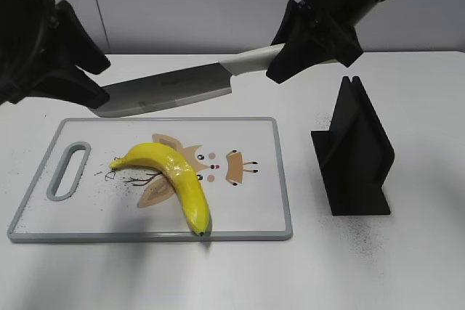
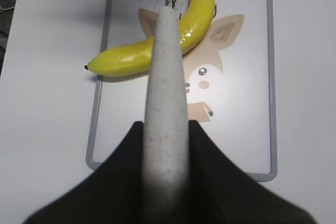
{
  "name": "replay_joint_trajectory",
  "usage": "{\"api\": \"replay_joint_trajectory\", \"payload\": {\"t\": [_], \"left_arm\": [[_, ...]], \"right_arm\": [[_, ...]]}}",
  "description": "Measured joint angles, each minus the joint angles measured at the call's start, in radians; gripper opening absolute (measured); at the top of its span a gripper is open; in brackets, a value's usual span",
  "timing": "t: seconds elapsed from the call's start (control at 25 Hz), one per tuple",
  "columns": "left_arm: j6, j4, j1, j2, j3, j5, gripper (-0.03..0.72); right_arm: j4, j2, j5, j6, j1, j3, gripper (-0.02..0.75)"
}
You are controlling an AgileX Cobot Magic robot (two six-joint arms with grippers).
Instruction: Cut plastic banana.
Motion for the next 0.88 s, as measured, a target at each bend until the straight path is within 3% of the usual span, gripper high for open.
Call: {"api": "replay_joint_trajectory", "payload": {"t": [0.28,0.36,0.52,0.56,0.64,0.88], "left_arm": [[0.000,0.026,-0.007,0.084,-0.003,-0.046,0.511],[0.000,0.026,-0.007,0.086,-0.005,-0.062,0.425],[0.000,0.027,-0.007,0.086,-0.005,-0.067,0.111],[0.000,0.027,-0.007,0.086,-0.005,-0.066,0.067],[-0.002,0.029,-0.007,0.086,-0.005,-0.062,0.018],[-0.102,0.058,-0.016,0.091,-0.003,-0.049,0.002]], "right_arm": [[0.010,0.000,0.000,-0.038,0.000,-0.002,0.165],[0.023,0.000,0.001,-0.039,0.000,-0.002,0.165],[0.063,0.000,0.000,-0.055,0.000,-0.002,0.165],[0.064,0.000,-0.002,-0.057,0.000,-0.002,0.165],[0.064,0.000,-0.004,-0.061,0.000,-0.002,0.165],[0.058,0.000,-0.003,-0.058,0.000,-0.002,0.165]]}}
